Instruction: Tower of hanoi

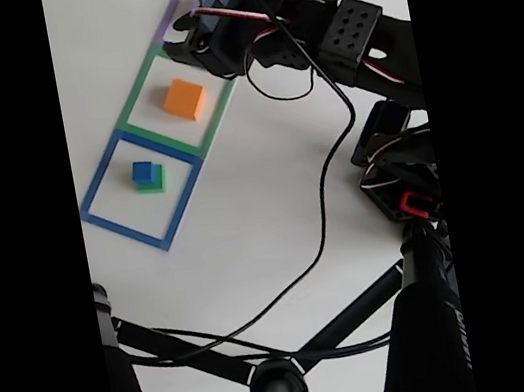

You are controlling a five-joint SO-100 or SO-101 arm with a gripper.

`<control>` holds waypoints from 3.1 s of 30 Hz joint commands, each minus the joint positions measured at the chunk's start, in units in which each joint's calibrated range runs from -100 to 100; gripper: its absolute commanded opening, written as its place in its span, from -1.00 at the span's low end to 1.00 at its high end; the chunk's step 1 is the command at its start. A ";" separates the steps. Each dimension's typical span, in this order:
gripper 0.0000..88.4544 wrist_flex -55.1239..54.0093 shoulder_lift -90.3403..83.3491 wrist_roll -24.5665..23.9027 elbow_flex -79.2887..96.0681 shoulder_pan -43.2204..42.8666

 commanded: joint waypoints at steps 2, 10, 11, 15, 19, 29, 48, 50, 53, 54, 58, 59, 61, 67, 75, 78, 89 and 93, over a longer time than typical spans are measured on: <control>-0.95 25.78 -4.10 0.00 -21.14 -4.12; -1.00 48.13 -4.58 -2.03 -40.50 -9.48; -1.00 49.75 -4.83 -2.54 -41.87 -10.25; -1.00 53.31 -6.60 -5.24 -43.87 -13.80; -0.99 53.88 -7.73 -6.76 -43.14 -16.10; -0.66 27.24 -16.05 0.00 -10.32 -12.84; -0.35 -44.26 -6.76 0.00 36.59 -15.81; -0.34 -50.33 -2.81 0.00 38.04 -16.00; -0.33 -58.67 3.17 0.00 39.68 -16.67; -0.33 -61.42 5.10 0.00 40.13 -17.06; -0.33 -71.79 12.69 0.00 41.13 -18.69; -0.33 -74.30 14.87 0.00 41.13 -18.69; -0.33 -78.83 19.07 0.00 40.86 -18.50; -0.34 -92.60 33.20 0.00 37.31 -18.78; -0.34 -101.10 45.31 0.00 30.59 -19.26; -0.34 -103.69 49.11 0.00 28.68 -19.26; -0.34 -109.04 57.51 0.00 25.31 -20.32; -0.34 -110.09 59.93 0.00 24.04 -20.32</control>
